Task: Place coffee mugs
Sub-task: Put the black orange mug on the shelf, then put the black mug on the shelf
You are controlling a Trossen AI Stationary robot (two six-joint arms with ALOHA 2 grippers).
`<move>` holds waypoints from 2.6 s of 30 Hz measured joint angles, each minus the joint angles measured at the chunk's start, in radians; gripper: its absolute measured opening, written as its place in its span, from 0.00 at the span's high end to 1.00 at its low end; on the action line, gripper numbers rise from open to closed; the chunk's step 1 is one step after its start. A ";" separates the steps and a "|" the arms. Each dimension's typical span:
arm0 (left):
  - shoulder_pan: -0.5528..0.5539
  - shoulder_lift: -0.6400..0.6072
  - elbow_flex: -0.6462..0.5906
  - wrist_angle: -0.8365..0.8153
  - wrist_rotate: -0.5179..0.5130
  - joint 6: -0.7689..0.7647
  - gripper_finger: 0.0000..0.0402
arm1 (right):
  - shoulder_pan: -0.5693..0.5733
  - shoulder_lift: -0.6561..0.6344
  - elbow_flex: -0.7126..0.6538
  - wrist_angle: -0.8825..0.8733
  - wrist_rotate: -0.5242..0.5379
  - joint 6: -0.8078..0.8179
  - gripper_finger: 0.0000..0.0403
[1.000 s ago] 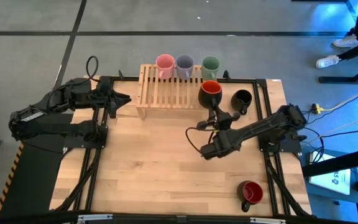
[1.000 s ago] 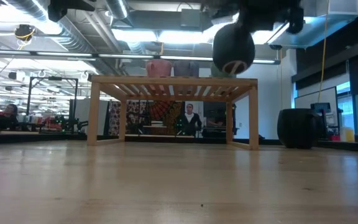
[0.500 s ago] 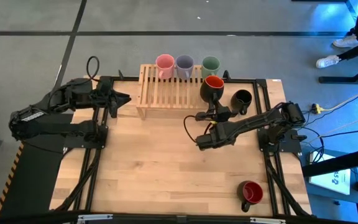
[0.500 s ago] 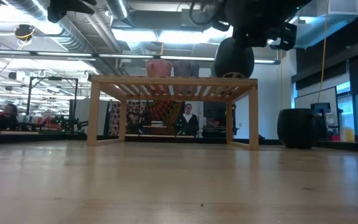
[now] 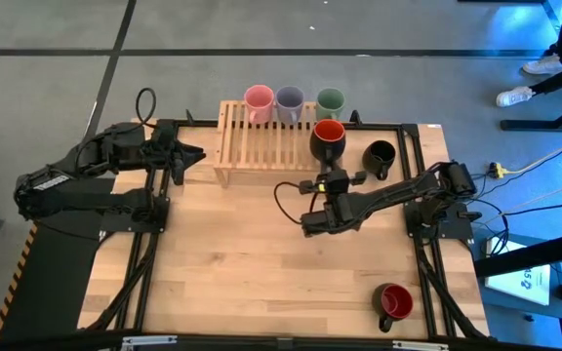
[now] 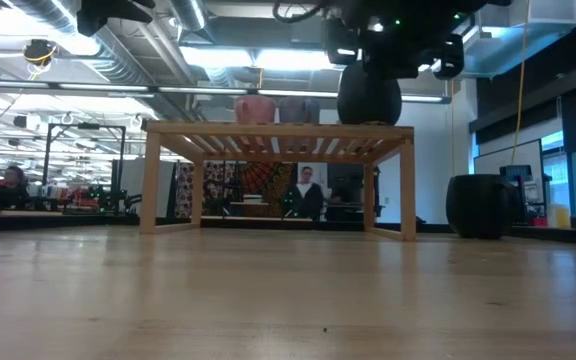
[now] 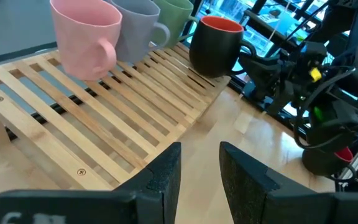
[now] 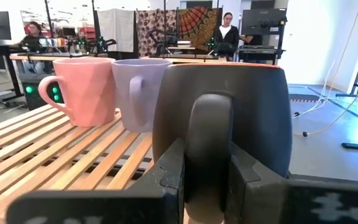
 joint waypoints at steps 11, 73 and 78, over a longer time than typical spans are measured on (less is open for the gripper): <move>0.000 0.000 0.000 0.000 0.000 0.000 0.74 | -0.001 0.003 0.000 0.069 -0.007 -0.073 0.89; 0.000 0.000 0.000 -0.001 0.005 -0.008 0.74 | 0.093 0.005 0.746 0.054 -0.745 -1.006 0.47; 0.000 0.000 0.000 -0.001 0.007 -0.008 0.74 | 0.092 0.005 0.746 0.450 -1.153 -1.341 0.47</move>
